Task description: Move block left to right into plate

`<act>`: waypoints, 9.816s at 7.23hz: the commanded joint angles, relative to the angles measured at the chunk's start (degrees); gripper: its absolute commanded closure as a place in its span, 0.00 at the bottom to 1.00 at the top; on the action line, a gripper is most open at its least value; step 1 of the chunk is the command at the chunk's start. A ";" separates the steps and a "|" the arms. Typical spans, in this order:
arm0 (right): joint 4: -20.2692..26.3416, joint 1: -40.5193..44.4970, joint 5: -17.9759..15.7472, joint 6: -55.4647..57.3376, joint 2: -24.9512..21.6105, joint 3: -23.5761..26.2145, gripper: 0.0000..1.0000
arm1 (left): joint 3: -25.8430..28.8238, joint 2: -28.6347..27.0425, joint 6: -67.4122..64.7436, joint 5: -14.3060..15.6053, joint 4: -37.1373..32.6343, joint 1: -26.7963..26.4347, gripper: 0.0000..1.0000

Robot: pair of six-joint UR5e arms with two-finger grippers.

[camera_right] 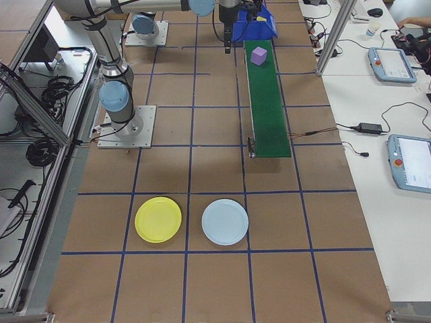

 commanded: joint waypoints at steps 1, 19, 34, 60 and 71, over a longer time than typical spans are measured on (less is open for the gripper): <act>0.00 0.00 0.00 0.00 0.00 0.07 0.00 | -0.26 -0.94 7.32 -1.93 -0.09 0.61 0.00; -11.07 -10.70 0.44 -3.86 13.68 -4.59 0.00 | -0.43 12.95 2.63 -15.72 1.67 -6.76 0.51; -19.77 -24.87 21.01 -29.71 24.52 -1.95 0.00 | -2.02 21.78 -3.81 -5.45 -23.40 -9.42 0.00; -23.63 -58.49 4.21 -63.85 25.29 -1.52 0.70 | -1.57 31.22 -30.09 2.55 -35.77 -8.27 0.00; -22.24 -49.53 13.01 -60.08 23.38 -1.07 0.01 | -1.66 31.22 -30.09 2.64 -35.77 -8.18 0.00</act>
